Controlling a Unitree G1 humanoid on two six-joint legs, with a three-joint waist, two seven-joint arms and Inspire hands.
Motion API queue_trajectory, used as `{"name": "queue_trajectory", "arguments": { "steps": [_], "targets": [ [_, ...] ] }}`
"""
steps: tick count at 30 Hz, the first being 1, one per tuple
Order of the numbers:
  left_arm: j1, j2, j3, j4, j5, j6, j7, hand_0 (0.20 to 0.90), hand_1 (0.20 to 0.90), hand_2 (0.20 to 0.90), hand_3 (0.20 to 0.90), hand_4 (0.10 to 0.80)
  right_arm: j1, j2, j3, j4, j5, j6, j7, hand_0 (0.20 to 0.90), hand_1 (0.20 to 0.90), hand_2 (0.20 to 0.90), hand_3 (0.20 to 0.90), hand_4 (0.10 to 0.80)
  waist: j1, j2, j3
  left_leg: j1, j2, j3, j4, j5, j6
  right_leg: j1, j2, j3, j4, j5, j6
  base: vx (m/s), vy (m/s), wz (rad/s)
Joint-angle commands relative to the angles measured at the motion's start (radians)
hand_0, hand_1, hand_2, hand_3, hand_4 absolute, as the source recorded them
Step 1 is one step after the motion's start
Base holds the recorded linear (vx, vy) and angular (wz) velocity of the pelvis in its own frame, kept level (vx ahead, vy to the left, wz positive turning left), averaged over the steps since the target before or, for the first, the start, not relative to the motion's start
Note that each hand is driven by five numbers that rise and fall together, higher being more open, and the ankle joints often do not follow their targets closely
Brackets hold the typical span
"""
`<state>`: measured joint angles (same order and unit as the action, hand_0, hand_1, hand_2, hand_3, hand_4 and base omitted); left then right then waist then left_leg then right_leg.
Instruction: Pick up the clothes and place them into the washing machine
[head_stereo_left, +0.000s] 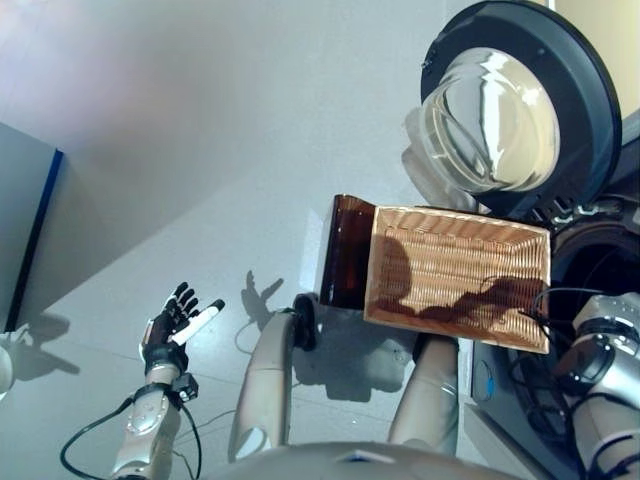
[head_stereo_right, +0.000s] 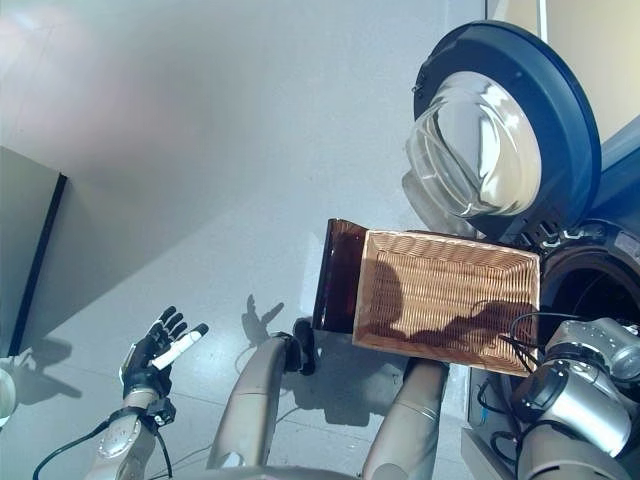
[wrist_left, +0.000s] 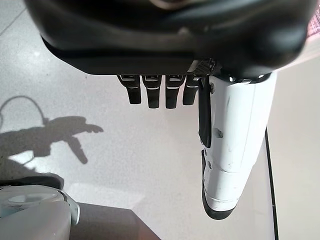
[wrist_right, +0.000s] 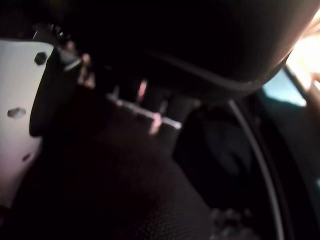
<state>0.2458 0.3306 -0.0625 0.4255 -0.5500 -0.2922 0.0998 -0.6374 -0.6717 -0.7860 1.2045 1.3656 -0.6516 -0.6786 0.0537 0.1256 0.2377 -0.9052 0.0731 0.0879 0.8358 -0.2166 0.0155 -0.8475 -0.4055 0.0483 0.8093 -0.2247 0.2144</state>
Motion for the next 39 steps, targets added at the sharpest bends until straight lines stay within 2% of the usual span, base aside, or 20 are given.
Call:
{"name": "queue_trajectory", "arguments": {
  "steps": [1, 3, 4, 5, 19, 24, 30, 39],
  "targets": [
    [0.033, 0.071, 0.047, -0.047, -0.003, -0.089, 0.024, 0.9, 0.9, 0.9, 0.9, 0.8, 0.01, -0.252, 0.071, 0.03, -0.123, -0.122, 0.02, 0.2, 0.2, 0.2, 0.2, 0.3, -0.016, -0.007, -0.058, 0.062, 0.049, -0.062, -0.02, -0.025, -0.101, -0.028, 0.032, 0.017, -0.08, 0.143, -0.05, 0.0, 0.0, 0.0],
    [0.032, 0.07, 0.048, -0.047, -0.005, -0.09, 0.023, 0.9, 0.9, 0.9, 0.9, 0.8, 0.011, -0.241, 0.076, 0.019, -0.12, -0.124, 0.032, 0.2, 0.2, 0.2, 0.2, 0.3, -0.016, -0.007, -0.059, 0.063, 0.05, -0.062, -0.02, -0.025, -0.1, -0.028, 0.033, 0.017, -0.081, 0.143, -0.051, 0.0, 0.0, 0.0],
    [0.03, 0.069, 0.047, -0.046, -0.007, -0.09, 0.023, 0.9, 0.9, 0.9, 0.9, 0.8, 0.01, -0.234, 0.078, 0.015, -0.117, -0.126, 0.037, 0.518, 0.518, 0.518, 0.518, 0.527, -0.016, -0.008, -0.059, 0.064, 0.05, -0.062, -0.021, -0.025, -0.1, -0.027, 0.034, 0.017, -0.081, 0.143, -0.051, 0.0, 0.0, 0.0],
    [0.028, 0.069, 0.047, -0.048, -0.01, -0.092, 0.022, 0.9, 0.9, 0.9, 0.9, 0.8, 0.009, -0.229, 0.078, 0.011, -0.115, -0.129, 0.041, 0.9, 0.9, 0.9, 0.9, 0.8, -0.017, -0.007, -0.059, 0.064, 0.05, -0.061, -0.021, -0.025, -0.1, -0.026, 0.034, 0.017, -0.082, 0.143, -0.051, -0.008, -0.003, -0.04],
    [0.027, 0.056, 0.063, -0.042, -0.023, -0.091, 0.023, 0.9, 0.9, 0.9, 0.9, 0.8, 0.02, -0.161, 0.084, -0.004, -0.117, -0.116, 0.045, 0.9, 0.9, 0.9, 0.9, 0.8, -0.018, -0.01, -0.056, 0.066, 0.049, -0.057, -0.023, -0.025, -0.097, -0.02, 0.035, 0.015, -0.089, 0.148, -0.051, -0.002, 0.0, -0.01],
    [0.025, 0.057, 0.057, -0.045, -0.03, -0.093, 0.014, 0.9, 0.9, 0.9, 0.9, 0.8, 0.021, -0.135, 0.111, 0.023, -0.133, -0.062, 0.059, 0.9, 0.9, 0.9, 0.9, 0.8, -0.01, -0.014, -0.048, 0.064, 0.046, -0.057, -0.017, -0.026, -0.095, -0.01, 0.03, 0.012, -0.097, 0.151, -0.048, 0.0, 0.0, 0.0],
    [0.024, 0.057, 0.053, -0.068, -0.034, -0.104, 0.002, 0.9, 0.9, 0.9, 0.9, 0.8, 0.025, -0.056, 0.142, 0.028, -0.146, -0.024, 0.097, 0.9, 0.9, 0.9, 0.9, 0.8, 0.0, -0.016, -0.038, 0.076, 0.038, -0.055, -0.031, -0.021, -0.089, 0.014, 0.023, 0.0, -0.131, 0.169, -0.039, 0.0, 0.0, 0.0],
    [0.003, 0.047, 0.055, -0.068, -0.034, -0.105, 0.005, 0.9, 0.9, 0.9, 0.9, 0.8, 0.055, 0.13, 0.135, 0.034, -0.131, -0.011, 0.111, 0.9, 0.9, 0.9, 0.9, 0.8, 0.008, -0.038, -0.033, 0.093, 0.021, -0.06, -0.059, -0.01, -0.082, 0.064, 0.014, -0.018, -0.187, 0.194, -0.031, 0.006, 0.0, 0.04]
  ]
}}
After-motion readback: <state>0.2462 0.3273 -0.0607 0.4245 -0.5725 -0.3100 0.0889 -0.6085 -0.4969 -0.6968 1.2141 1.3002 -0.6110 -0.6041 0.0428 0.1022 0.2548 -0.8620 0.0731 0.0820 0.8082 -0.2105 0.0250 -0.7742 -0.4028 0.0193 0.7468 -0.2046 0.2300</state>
